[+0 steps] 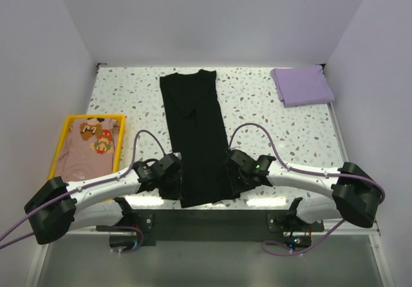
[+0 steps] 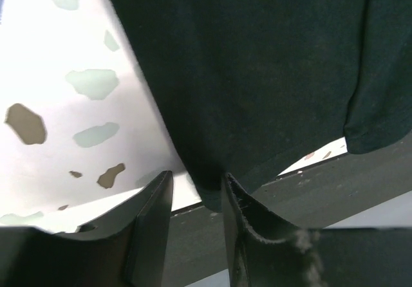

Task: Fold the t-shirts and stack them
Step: Fold the tshirt

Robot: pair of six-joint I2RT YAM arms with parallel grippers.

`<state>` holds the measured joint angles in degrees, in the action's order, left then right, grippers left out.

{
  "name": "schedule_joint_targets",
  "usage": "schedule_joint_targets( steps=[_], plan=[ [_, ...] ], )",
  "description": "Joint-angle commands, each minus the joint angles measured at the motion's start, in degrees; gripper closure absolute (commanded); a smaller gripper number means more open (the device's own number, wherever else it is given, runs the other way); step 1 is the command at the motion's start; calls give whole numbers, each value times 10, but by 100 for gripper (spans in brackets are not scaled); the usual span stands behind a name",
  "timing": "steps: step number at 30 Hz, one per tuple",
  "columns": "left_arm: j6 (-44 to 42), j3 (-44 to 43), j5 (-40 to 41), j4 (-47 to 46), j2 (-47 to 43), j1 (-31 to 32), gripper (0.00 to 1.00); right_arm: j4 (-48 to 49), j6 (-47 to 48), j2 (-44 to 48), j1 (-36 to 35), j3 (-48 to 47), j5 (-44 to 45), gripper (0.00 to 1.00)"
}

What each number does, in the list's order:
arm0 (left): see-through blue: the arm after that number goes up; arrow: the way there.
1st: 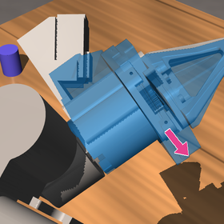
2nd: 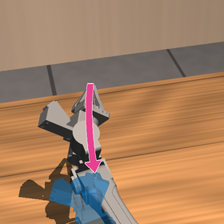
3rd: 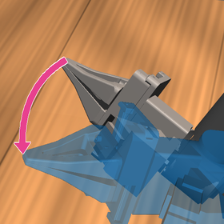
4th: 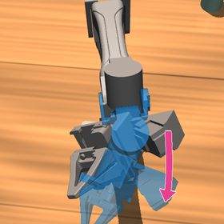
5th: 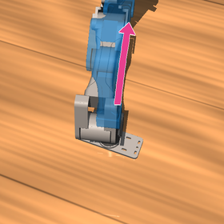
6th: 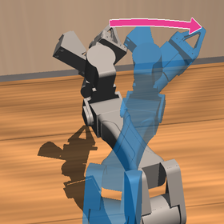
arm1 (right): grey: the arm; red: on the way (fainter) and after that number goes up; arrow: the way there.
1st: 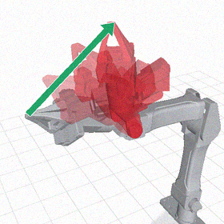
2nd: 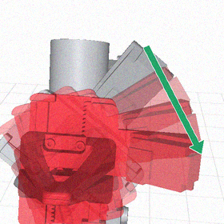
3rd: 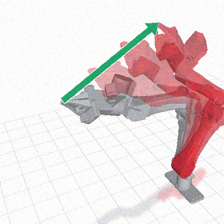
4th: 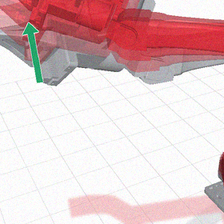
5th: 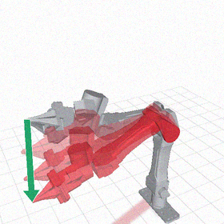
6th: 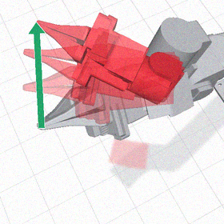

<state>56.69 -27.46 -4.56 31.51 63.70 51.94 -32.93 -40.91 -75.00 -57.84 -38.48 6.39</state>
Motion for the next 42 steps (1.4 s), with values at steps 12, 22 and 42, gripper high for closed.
schedule_joint_targets(
  steps=[12, 22, 42],
  plan=[
    [13, 12, -29, -4, 6, 10, 100, -7, -47, 38, -3, 38, 11, 92],
    [4, 0, -39, 63, -31, 10, 100, -28, -78, 103, -3, 70, -15, 91],
    [3, -6, -81, 92, -66, 10, 67, -18, -121, 184, -3, 111, -48, 53]
  ],
)
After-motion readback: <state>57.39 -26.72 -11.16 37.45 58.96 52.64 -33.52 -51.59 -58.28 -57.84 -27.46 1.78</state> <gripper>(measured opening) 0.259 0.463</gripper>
